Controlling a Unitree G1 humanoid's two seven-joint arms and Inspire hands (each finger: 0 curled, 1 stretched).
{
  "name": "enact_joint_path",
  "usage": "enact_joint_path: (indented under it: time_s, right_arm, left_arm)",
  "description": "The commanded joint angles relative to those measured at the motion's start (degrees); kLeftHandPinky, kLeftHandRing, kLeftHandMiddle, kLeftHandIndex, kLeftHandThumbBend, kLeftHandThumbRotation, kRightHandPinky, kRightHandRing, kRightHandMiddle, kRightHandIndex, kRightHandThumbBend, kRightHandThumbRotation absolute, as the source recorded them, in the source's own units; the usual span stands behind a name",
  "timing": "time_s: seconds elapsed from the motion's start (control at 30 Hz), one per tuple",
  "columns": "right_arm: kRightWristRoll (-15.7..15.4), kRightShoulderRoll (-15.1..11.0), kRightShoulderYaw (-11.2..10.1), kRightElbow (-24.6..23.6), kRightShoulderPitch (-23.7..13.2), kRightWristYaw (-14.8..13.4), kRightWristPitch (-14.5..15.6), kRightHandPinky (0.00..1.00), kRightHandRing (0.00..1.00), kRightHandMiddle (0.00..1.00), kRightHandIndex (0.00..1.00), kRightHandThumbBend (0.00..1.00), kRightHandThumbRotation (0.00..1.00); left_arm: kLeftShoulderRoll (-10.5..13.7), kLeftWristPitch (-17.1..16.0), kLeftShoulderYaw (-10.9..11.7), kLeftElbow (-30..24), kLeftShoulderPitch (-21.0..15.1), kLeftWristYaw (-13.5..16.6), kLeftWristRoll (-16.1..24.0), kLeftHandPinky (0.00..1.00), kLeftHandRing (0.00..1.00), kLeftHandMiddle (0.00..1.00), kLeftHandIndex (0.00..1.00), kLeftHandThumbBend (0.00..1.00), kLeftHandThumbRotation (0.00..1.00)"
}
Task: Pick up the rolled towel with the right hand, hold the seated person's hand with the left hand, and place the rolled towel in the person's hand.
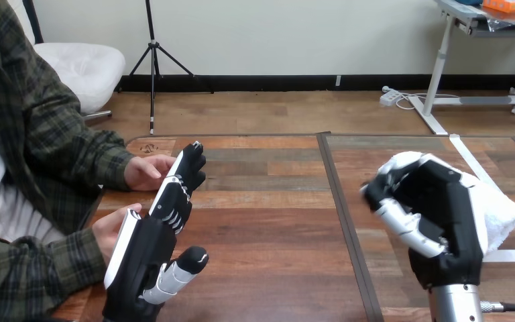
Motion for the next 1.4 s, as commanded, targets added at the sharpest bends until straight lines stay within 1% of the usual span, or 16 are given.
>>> enact_joint_path:
  time_s: [0.0, 0.03, 0.07, 0.1, 0.17, 0.27, 0.3, 0.43, 0.5, 0.57, 0.6, 0.87, 1.03, 1.13, 1.23, 1.37]
  right_arm:
    - [-2.78, -1.84, 0.79, -1.21, -2.28, 1.03, -3.15, 0.09, 0.14, 0.20, 0.22, 0.88, 0.25]
    - [-3.16, -1.98, 0.78, -0.97, -2.36, 0.99, -3.46, 0.10, 0.15, 0.21, 0.23, 0.90, 0.28]
    - [-1.62, -2.23, 1.16, -0.62, -2.55, 2.94, -3.41, 0.10, 0.16, 0.22, 0.25, 0.92, 0.29]
    - [-0.37, -2.37, 1.44, -0.44, -2.67, 4.40, -3.28, 0.14, 0.19, 0.25, 0.28, 0.93, 0.31]
    - [0.61, -2.89, 1.87, -0.50, -2.64, 6.20, -2.52, 0.20, 0.24, 0.29, 0.33, 0.95, 0.32]
    - [-0.11, -3.76, 2.12, -0.96, -2.32, 7.18, -1.38, 0.33, 0.36, 0.41, 0.43, 0.98, 0.35]
    - [-0.35, -4.04, 2.19, -1.02, -2.24, 7.46, -1.26, 0.44, 0.47, 0.50, 0.51, 0.99, 0.38]
    - [-1.48, -4.64, 2.36, -1.30, -1.92, 7.66, -1.17, 0.59, 0.62, 0.62, 0.63, 1.00, 0.42]
    - [-2.56, -4.80, 2.26, -0.76, -1.99, 7.28, -2.02, 0.65, 0.68, 0.68, 0.68, 1.00, 0.44]
    - [-3.08, -4.88, 2.30, -0.71, -1.92, 7.08, -2.15, 0.70, 0.73, 0.72, 0.73, 1.00, 0.45]
    - [-3.16, -4.90, 2.37, -0.86, -1.83, 7.04, -1.97, 0.75, 0.77, 0.77, 0.77, 1.00, 0.47]
    - [-4.41, -5.09, 2.39, -0.50, -1.69, 6.44, -2.38, 0.85, 0.88, 0.87, 0.87, 1.00, 0.53]
    - [-4.81, -5.31, 2.43, -0.43, -1.59, 6.37, -2.48, 0.86, 0.90, 0.89, 0.90, 1.00, 0.55]
    - [-5.29, -5.46, 2.44, -0.24, -1.62, 6.10, -2.77, 0.87, 0.91, 0.90, 0.91, 1.00, 0.56]
    - [-5.13, -5.51, 2.61, -0.48, -1.49, 6.17, -2.53, 0.88, 0.92, 0.91, 0.92, 1.00, 0.57]
    - [-5.83, -5.66, 2.60, -0.17, -1.63, 5.72, -3.04, 0.89, 0.92, 0.91, 0.92, 1.00, 0.57]
  left_arm:
    - [0.12, 0.17, 0.38, -1.91, -2.76, 0.03, -0.87, 0.95, 0.97, 0.98, 0.96, 1.00, 0.84]
    - [0.12, 0.18, 0.37, -1.92, -2.77, 0.02, -0.90, 0.95, 0.97, 0.98, 0.96, 1.00, 0.83]
    - [0.09, 0.27, 0.35, -2.02, -2.75, 0.01, -1.01, 0.95, 0.97, 0.98, 0.96, 1.00, 0.83]
    - [0.07, 0.33, 0.34, -2.11, -2.72, 0.00, -1.08, 0.95, 0.97, 0.98, 0.96, 1.00, 0.83]
    - [0.09, 0.36, 0.30, -2.18, -2.72, -0.08, -1.19, 0.95, 0.97, 0.98, 0.96, 1.00, 0.83]
    - [0.19, 0.31, 0.27, -2.17, -2.75, -0.22, -1.28, 0.95, 0.97, 0.98, 0.96, 1.00, 0.83]
    - [0.20, 0.29, 0.27, -2.18, -2.75, -0.23, -1.29, 0.96, 0.97, 0.98, 0.96, 1.00, 0.83]
    - [0.21, 0.22, 0.27, -2.11, -2.78, -0.27, -1.24, 0.96, 0.97, 0.98, 0.96, 1.00, 0.83]
    - [0.26, 0.09, 0.18, -2.02, -2.87, -0.48, -1.37, 0.96, 0.97, 0.98, 0.96, 1.00, 0.83]
    - [0.32, 0.01, 0.24, -1.98, -2.92, -0.40, -1.10, 0.96, 0.98, 0.98, 0.96, 1.00, 0.83]
    - [0.36, -0.01, 0.32, -1.97, -2.93, -0.29, -0.85, 0.96, 0.97, 0.98, 0.96, 1.00, 0.84]
    - [0.39, 0.20, 0.19, -2.47, -2.81, -0.46, -1.15, 0.96, 0.98, 0.98, 0.96, 1.00, 0.84]
    - [0.27, 0.66, 0.34, -3.03, -2.43, 0.02, -0.82, 0.96, 0.97, 0.98, 0.96, 1.00, 0.83]
    - [0.39, 0.93, 0.19, -3.18, -2.31, -0.34, -1.29, 0.96, 0.97, 0.98, 0.96, 1.00, 0.83]
    - [0.51, 0.67, 0.28, -3.06, -2.40, -0.32, -1.05, 0.96, 0.98, 0.98, 0.96, 1.00, 0.83]
    - [0.54, 0.48, 0.45, -3.03, -2.38, -0.04, -0.58, 0.96, 0.98, 0.98, 0.96, 1.00, 0.83]
